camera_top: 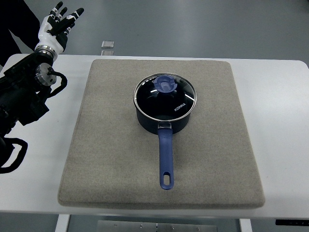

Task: Open pot lid and place left with left hand

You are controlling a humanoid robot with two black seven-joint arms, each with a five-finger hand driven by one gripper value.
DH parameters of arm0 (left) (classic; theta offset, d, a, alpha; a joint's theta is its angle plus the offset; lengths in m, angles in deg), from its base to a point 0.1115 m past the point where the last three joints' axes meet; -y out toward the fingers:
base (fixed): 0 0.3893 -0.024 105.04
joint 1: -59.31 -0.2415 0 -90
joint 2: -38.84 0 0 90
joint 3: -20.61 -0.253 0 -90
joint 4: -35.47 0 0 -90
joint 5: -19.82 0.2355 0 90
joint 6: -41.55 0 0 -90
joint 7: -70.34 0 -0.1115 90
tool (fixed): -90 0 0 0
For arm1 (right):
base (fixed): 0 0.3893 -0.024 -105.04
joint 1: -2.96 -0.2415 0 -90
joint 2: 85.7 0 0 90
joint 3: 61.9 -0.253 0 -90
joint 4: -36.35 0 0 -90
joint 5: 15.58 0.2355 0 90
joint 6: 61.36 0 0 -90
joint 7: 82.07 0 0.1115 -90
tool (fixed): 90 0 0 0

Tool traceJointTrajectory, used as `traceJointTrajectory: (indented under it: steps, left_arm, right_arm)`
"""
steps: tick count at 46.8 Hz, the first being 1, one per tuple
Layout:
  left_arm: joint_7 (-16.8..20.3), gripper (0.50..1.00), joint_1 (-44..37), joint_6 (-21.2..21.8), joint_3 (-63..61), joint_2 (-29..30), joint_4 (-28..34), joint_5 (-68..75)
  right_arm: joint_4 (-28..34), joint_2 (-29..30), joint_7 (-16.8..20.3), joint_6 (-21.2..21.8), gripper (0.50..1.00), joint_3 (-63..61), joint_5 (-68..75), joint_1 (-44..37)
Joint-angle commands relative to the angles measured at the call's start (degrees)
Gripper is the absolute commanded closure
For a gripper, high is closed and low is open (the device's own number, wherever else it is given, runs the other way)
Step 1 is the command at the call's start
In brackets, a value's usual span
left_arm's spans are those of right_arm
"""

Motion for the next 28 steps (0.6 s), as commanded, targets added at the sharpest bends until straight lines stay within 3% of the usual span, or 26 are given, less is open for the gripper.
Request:
traceJointTrajectory:
  steps: [1, 28]
  left_arm:
    - [0.1, 0.510, 0.0, 0.0, 0.0, 0.0, 0.0, 0.0]
    - [0.7, 0.510, -0.8, 0.3, 0.0, -0.5, -0.2, -0.2]
  right_arm:
    - [0.0, 0.0, 0.0, 0.0, 0.583, 0.0, 0.0, 0.0]
    - [0.0, 0.0, 0.0, 0.0, 0.583, 0.0, 0.0, 0.0]
